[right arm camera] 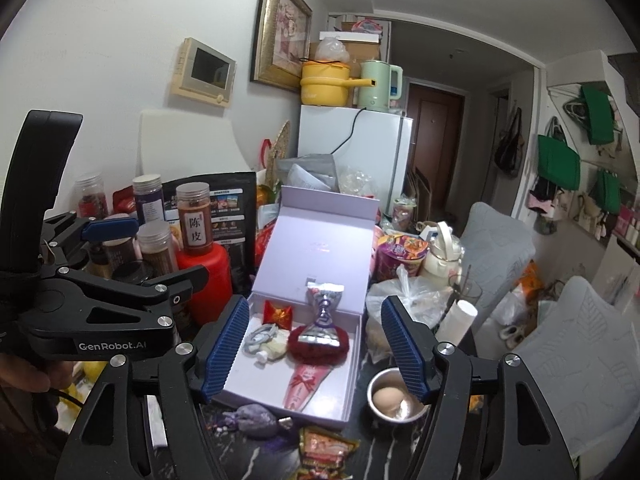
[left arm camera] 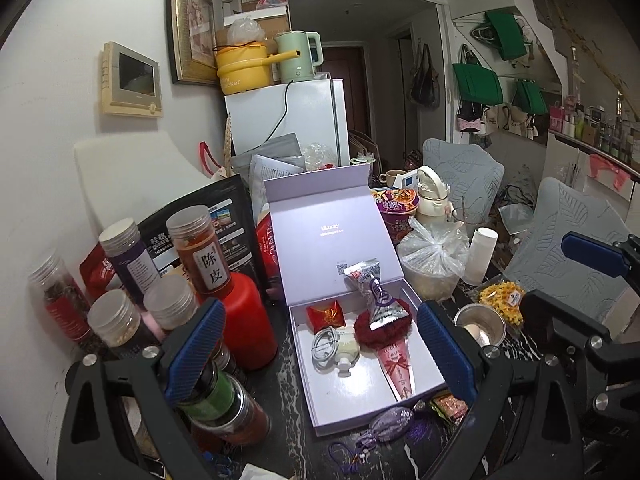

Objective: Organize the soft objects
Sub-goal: 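Open both grippers and withdraw them up from the gift box, then move the left gripper to the purple sachet while the right approaches the cereal snack bag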

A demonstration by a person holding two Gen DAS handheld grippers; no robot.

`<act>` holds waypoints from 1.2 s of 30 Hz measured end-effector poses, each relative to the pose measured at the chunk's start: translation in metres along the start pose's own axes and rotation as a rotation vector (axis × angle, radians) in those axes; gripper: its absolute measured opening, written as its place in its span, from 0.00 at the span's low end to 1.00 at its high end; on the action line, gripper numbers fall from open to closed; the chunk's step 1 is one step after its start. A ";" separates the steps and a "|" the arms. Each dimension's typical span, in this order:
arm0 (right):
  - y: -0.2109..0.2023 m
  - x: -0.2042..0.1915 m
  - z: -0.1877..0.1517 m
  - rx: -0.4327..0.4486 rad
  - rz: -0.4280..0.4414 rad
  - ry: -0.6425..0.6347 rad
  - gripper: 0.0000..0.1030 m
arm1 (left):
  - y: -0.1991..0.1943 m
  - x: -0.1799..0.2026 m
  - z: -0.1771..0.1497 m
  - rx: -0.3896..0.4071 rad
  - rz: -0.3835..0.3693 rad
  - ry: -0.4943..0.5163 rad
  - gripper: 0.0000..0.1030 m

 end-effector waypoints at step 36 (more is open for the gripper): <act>-0.006 -0.012 -0.146 -0.190 -0.022 0.066 0.83 | 0.027 0.019 -0.149 -0.204 -0.040 -0.041 1.00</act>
Point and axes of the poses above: each gripper's, at about its wrist camera, not at the fingertips, and y roughly the way its jaws point, x to its right, z to its top, the point moved 5 cm from there along y, roughly the way its jaws point, and after that the axes turned 13 degrees about -z, right-handed, at the moved point
